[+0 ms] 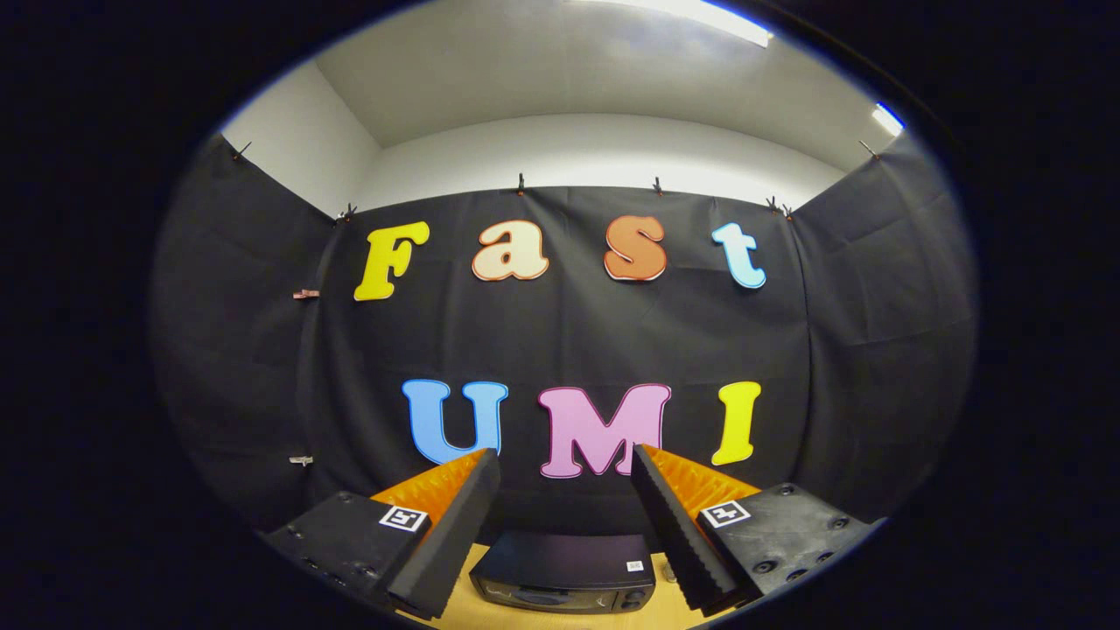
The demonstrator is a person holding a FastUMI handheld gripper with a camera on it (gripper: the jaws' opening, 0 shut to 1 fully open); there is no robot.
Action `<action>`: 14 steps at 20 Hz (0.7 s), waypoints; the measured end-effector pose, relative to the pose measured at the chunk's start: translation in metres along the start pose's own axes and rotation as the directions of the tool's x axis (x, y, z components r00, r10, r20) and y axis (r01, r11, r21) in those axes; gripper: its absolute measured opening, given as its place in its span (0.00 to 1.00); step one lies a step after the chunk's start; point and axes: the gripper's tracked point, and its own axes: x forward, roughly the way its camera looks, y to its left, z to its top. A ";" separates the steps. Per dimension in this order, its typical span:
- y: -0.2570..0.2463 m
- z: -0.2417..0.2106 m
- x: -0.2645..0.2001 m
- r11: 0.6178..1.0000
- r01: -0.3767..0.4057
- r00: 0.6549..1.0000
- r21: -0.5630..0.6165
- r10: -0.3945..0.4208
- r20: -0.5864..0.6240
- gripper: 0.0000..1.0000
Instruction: Open the toaster oven, put the food inside, and close the toaster oven door.
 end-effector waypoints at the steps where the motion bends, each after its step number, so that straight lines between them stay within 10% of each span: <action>1: 0.003 -0.011 0.008 1.000 -0.008 1.000 -0.005 0.008 -0.018 0.97; 14: 0.016 -0.167 0.084 0.998 -0.049 0.959 0.038 0.058 -0.278 0.98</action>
